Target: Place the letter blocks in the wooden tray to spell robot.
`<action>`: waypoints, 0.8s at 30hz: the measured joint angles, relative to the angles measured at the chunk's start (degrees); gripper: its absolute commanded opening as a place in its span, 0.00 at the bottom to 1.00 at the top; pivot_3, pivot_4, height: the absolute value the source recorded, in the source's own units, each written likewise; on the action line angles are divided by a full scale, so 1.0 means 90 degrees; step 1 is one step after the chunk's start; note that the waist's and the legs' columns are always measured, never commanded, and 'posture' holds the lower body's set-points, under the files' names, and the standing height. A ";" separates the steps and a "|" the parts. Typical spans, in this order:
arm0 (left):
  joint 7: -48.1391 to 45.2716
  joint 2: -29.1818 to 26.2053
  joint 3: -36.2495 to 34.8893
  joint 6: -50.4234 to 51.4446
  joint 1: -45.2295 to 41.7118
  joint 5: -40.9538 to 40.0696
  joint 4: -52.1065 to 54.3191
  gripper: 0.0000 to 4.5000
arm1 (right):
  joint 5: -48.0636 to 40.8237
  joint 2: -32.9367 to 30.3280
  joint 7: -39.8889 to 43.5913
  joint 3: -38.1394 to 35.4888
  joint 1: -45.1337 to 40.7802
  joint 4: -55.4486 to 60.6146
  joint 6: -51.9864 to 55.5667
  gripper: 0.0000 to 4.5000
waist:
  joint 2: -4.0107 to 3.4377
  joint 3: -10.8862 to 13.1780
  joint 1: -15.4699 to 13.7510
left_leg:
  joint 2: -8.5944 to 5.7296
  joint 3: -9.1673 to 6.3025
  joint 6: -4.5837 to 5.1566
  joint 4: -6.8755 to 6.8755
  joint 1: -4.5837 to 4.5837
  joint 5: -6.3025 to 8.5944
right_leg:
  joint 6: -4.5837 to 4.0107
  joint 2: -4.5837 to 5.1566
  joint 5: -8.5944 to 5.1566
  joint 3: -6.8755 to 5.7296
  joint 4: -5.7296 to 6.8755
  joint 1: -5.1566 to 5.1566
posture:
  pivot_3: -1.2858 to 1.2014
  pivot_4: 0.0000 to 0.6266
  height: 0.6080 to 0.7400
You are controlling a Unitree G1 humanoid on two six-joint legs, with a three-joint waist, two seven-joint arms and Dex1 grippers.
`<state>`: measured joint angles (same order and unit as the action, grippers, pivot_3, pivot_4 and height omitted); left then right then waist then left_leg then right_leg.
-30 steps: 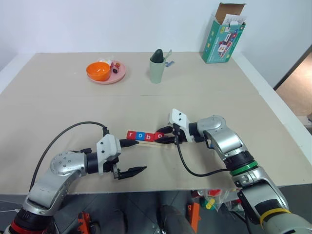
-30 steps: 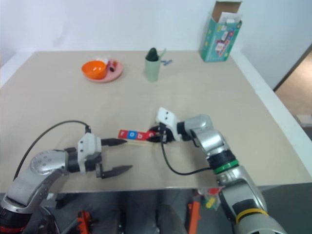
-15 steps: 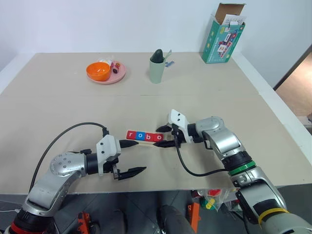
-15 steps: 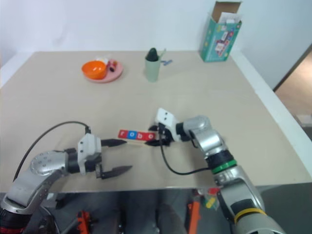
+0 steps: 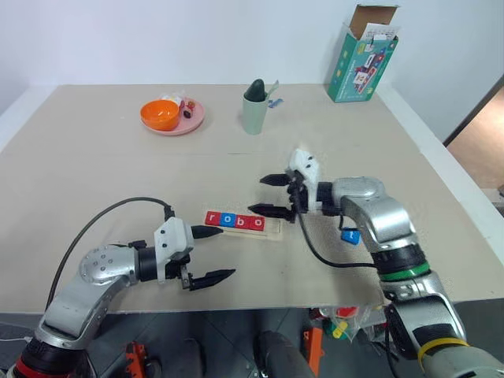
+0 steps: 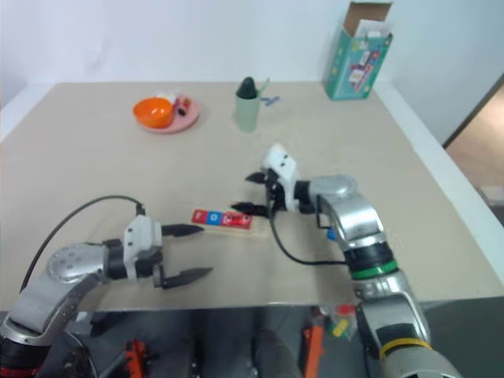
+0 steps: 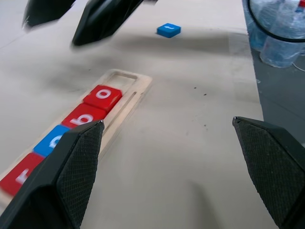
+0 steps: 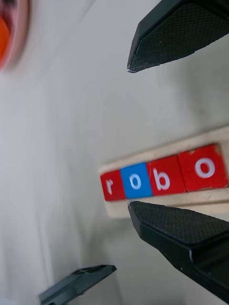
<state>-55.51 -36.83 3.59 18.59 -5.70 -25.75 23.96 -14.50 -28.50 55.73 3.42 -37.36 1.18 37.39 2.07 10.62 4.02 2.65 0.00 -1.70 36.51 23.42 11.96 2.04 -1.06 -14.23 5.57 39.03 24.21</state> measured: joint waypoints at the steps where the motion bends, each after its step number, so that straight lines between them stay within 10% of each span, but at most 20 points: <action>1: -0.0006 0.0000 -0.0025 0.0034 -0.0015 -0.0082 -0.0011 1.00 | -0.0030 -0.0073 -0.0147 -0.0165 0.0142 0.0128 0.0113 0.99 | 0.0000 0.0000 -0.0009 | -0.0003 0.0001 0.0000 0.0000 0.0002 0.0000 | 0.0002 0.0003 -0.0001 0.0001 -0.0001 0.0000 | 0.52 0.24 1.00; 11: -0.0442 -0.0059 -0.0079 0.0231 -0.0235 -0.0607 0.0039 1.00 | 0.0661 0.0342 -0.3453 -0.1854 0.2293 0.2584 0.1372 0.99 | -0.0001 -0.0003 0.0017 | 0.0000 0.0001 -0.0001 -0.0007 -0.0003 0.0001 | 0.0001 -0.0003 -0.0004 0.0008 0.0001 0.0005 | 0.52 0.24 1.00; 24: -0.0731 -0.0070 0.0122 0.0129 -0.0489 -0.0365 -0.0239 1.00 | 0.1406 0.2018 -0.5669 -0.1428 0.3729 0.4290 0.2550 0.99 | -0.0004 -0.0005 0.0045 | -0.0003 0.0017 -0.0024 -0.0008 -0.0003 -0.0012 | -0.0024 0.0005 -0.0016 0.0024 0.0001 0.0010 | 0.52 0.24 1.00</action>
<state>-62.09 -37.46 4.69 19.75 -10.10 -29.03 21.81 -1.84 -10.34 4.70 -9.43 -3.80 39.79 60.34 2.03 10.57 4.42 2.62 0.15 -1.92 36.44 23.39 11.86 1.83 -1.01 -14.37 5.79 39.03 24.30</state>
